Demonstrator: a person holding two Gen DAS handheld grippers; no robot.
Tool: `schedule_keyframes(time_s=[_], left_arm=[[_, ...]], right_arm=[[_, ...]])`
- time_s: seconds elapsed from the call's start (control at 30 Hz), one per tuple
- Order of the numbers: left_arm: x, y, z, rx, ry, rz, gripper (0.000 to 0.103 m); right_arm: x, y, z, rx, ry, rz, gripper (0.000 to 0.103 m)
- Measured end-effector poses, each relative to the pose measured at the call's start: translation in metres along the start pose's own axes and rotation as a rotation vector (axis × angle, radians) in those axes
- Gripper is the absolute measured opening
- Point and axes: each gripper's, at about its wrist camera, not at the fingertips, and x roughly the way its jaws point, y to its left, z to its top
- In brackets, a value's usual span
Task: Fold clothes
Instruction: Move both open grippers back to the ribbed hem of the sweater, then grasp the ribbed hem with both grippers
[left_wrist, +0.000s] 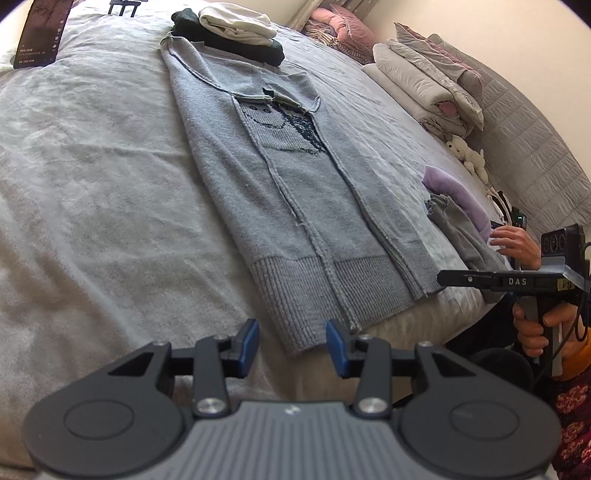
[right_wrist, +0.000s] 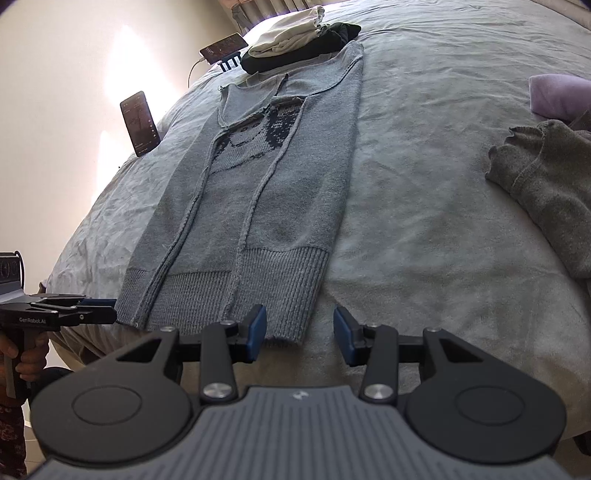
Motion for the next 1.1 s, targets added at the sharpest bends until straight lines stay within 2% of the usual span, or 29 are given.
schedule_keyframes(time_s=[0.1, 0.17, 0.2, 0.27, 0.3, 0.4, 0.53, 0.7, 0.8, 1.1], left_arm=[[0.007, 0.003, 0.000, -0.020, 0.018, -0.028, 0.036], [0.010, 0.003, 0.000, -0.019, 0.027, -0.036, 0.029], [0.011, 0.003, -0.001, -0.015, 0.031, -0.039, 0.027], [0.013, 0.003, -0.001, -0.005, 0.038, -0.044, 0.010], [0.013, 0.003, -0.001, 0.001, 0.039, -0.045, 0.008], [0.010, 0.000, -0.001, 0.020, 0.020, -0.061, 0.007], [0.003, 0.001, 0.006, -0.005, -0.023, -0.112, 0.006], [-0.008, 0.003, 0.028, -0.048, -0.118, -0.163, 0.006], [-0.006, 0.008, 0.046, -0.070, -0.174, -0.152, 0.006], [0.033, 0.046, 0.089, -0.228, -0.216, -0.061, 0.006]], right_arm=[[0.005, 0.000, 0.000, -0.007, 0.015, 0.006, 0.045], [0.008, 0.003, -0.001, -0.031, 0.022, -0.002, 0.045], [0.009, 0.004, -0.002, -0.043, 0.025, -0.006, 0.042], [0.011, 0.005, -0.002, -0.061, 0.034, 0.007, 0.025], [0.011, 0.004, -0.001, -0.054, 0.042, 0.025, 0.013], [0.008, 0.002, 0.002, -0.044, 0.033, 0.055, 0.011], [-0.001, 0.002, 0.012, -0.007, -0.002, 0.111, 0.011], [-0.009, 0.004, 0.031, 0.025, -0.067, 0.166, 0.011], [-0.005, 0.004, 0.050, 0.047, -0.108, 0.159, 0.011], [0.042, -0.012, 0.096, 0.142, -0.135, 0.083, 0.011]])
